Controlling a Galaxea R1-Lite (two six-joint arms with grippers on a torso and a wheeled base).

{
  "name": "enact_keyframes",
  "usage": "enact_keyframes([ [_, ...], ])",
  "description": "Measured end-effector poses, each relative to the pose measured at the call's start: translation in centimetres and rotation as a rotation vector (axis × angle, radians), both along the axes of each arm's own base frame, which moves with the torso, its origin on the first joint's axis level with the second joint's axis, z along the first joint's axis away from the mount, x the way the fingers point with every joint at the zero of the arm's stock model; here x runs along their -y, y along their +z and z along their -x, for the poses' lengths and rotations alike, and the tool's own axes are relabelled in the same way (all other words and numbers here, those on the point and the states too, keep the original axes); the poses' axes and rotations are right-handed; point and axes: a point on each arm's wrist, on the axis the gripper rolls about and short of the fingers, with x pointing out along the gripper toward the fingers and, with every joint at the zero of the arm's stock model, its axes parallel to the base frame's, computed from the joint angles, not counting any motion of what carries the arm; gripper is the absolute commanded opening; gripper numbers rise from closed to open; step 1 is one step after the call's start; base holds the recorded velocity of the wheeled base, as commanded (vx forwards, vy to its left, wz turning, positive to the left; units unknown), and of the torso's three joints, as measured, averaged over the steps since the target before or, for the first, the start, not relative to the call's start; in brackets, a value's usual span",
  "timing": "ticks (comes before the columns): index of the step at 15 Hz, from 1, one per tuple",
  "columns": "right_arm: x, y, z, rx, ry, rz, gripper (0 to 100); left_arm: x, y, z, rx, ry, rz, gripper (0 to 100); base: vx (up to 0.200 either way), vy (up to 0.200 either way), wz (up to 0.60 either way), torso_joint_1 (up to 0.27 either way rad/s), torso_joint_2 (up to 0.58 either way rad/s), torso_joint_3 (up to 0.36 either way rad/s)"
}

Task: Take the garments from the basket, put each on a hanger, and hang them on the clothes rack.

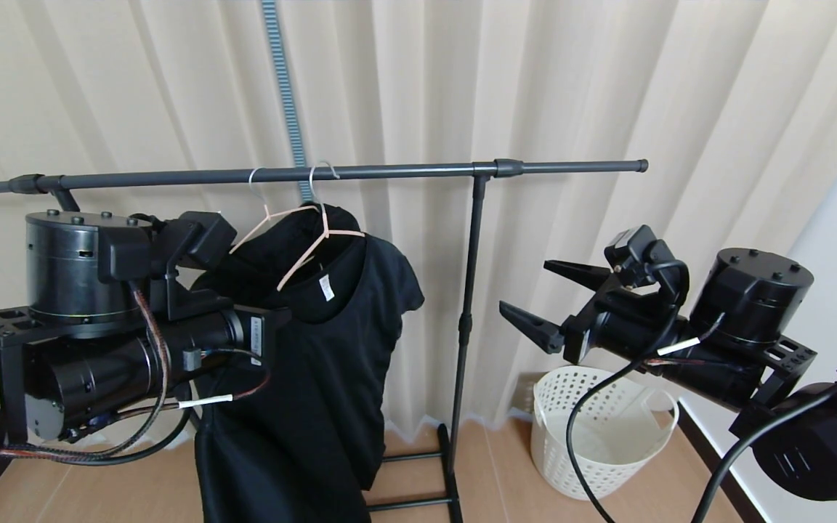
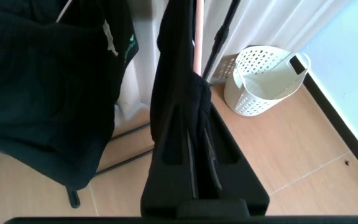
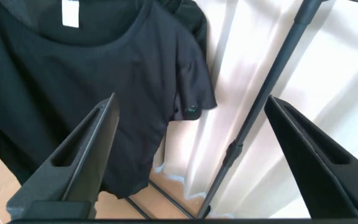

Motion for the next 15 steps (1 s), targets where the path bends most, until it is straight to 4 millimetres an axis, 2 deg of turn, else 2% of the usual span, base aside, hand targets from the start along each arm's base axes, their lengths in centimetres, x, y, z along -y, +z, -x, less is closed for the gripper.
enact_keyframes([
  [4, 0.0, 0.0, 0.0, 0.002, 0.000, -0.001, 100, 0.2, -0.3, -0.1, 0.009, -0.006, 0.003, 0, 0.200, 0.000, 0.00, 0.000, 0.00, 0.005],
  [11, 0.0, 0.0, 0.0, 0.000, -0.002, 0.000, 100, 0.4, -0.8, -0.6, 0.021, -0.002, 0.010, 0, 0.000, 0.000, 0.00, 0.000, 0.00, 0.000],
  [15, 0.0, 0.0, 0.0, -0.001, -0.002, 0.000, 100, 0.5, -1.1, -2.5, 0.091, 0.023, 0.047, 0, 0.000, 0.000, 0.00, 0.000, 0.00, 0.000],
])
